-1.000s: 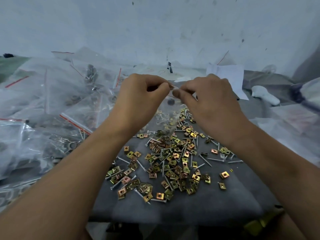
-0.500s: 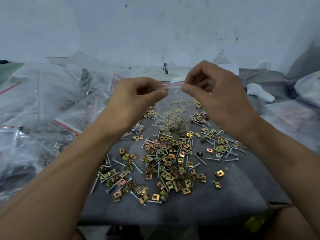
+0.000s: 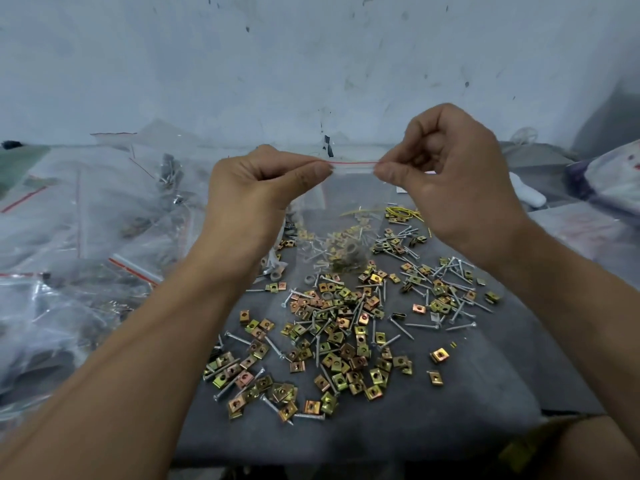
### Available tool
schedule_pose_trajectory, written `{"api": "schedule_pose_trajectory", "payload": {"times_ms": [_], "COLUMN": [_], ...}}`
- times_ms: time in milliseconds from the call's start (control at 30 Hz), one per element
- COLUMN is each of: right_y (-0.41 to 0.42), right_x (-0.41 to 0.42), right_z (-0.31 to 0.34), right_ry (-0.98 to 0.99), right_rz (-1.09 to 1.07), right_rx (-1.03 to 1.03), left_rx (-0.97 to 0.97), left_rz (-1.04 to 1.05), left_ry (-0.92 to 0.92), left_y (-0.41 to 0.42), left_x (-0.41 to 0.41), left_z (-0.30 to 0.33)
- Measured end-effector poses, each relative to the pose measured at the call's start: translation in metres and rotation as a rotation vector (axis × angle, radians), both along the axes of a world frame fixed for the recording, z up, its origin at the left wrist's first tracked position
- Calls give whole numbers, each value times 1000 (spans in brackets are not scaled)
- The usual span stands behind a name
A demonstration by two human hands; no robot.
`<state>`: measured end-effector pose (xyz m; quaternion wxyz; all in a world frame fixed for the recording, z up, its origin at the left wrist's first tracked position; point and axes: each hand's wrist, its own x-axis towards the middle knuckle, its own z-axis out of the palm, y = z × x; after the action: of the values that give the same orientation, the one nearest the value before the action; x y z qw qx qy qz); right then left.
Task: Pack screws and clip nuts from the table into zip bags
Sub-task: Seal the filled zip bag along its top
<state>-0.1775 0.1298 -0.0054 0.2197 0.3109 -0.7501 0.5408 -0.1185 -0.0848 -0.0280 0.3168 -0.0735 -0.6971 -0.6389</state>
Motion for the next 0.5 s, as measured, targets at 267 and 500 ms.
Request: {"api": "schedule_pose_trajectory", "payload": {"times_ms": [267, 500], "right_y": [-4, -14], "right_x": [16, 21], "right_z": [-7, -10], "right_ry": [-60, -62], "right_rz": [183, 185], "right_rx": [-25, -111], "left_rx": [17, -62], "left_rz": [-2, -95], "left_ry": [-10, -16], "left_y": [15, 10], "left_x": [1, 6], "left_z": [-4, -1]}}
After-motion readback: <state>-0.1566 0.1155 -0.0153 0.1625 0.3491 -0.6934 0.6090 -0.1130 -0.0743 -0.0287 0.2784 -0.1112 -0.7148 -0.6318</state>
